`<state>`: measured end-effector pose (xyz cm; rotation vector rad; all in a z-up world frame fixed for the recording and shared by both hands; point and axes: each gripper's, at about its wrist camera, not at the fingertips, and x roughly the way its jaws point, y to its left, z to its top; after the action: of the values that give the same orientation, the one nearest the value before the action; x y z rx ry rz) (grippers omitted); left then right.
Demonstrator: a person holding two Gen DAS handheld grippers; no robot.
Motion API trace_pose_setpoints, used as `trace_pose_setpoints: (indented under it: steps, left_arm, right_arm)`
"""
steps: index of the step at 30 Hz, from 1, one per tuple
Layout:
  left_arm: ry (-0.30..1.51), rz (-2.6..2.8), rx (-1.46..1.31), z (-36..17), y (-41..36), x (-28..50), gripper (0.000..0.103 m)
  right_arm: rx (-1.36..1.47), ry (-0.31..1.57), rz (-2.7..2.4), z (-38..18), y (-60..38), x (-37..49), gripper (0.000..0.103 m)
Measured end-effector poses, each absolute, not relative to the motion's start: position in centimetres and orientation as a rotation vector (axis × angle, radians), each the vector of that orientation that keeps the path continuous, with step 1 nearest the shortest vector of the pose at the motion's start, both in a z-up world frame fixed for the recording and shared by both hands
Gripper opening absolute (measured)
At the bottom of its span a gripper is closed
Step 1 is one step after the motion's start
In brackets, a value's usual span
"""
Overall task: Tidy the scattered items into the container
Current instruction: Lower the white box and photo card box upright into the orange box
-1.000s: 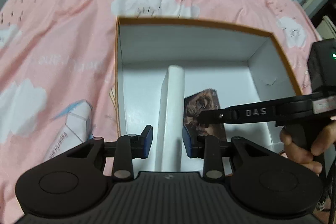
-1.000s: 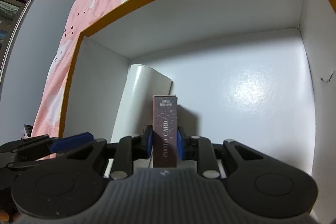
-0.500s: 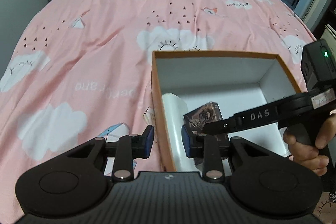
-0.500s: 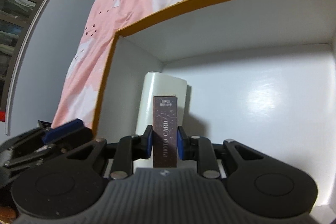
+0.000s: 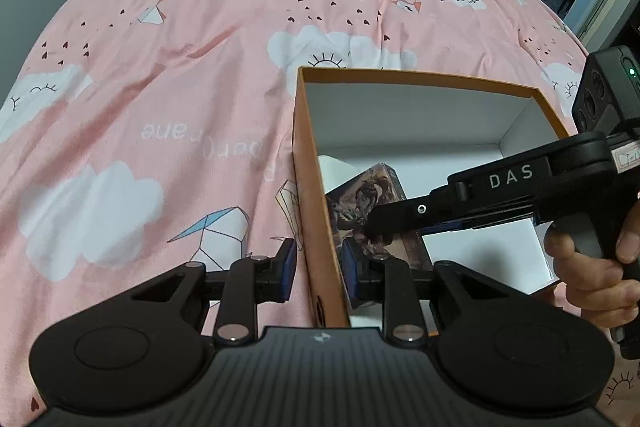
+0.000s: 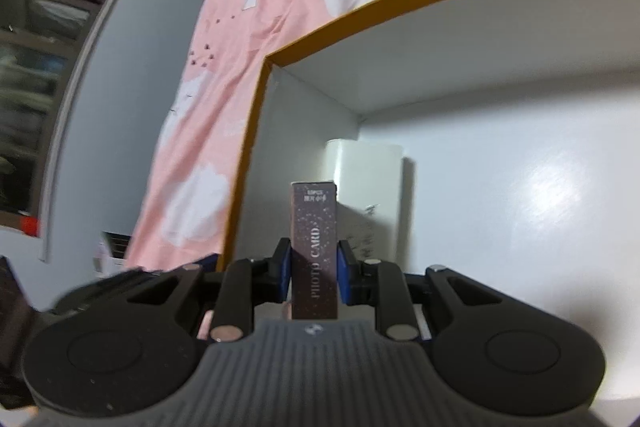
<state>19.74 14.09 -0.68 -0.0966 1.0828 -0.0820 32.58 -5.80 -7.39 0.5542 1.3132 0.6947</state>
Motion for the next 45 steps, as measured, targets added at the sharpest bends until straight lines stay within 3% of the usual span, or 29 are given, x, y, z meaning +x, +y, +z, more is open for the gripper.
trace_pose_setpoints:
  steps: [4, 28, 40, 45]
  left_arm:
    - [1.088, -0.088, -0.108, -0.9, 14.2, 19.8, 0.026]
    - [1.135, -0.134, -0.134, -2.3, 13.9, 20.0, 0.026]
    - [1.141, -0.136, -0.128, -2.7, 13.9, 19.8, 0.019]
    - [1.143, -0.136, -0.131, -2.8, 14.0, 19.9, 0.017]
  right_arm:
    - [0.442, 1.335, 0.655, -7.9, -4.4, 32.1, 0.025]
    - [0.403, 1.381, 0.518, -9.5, -7.9, 32.3, 0.025]
    - [0.214, 1.454, 0.477, -9.4, -7.8, 32.8, 0.037]
    - [0.144, 1.477, 0.471, -9.6, -8.0, 32.7, 0.031]
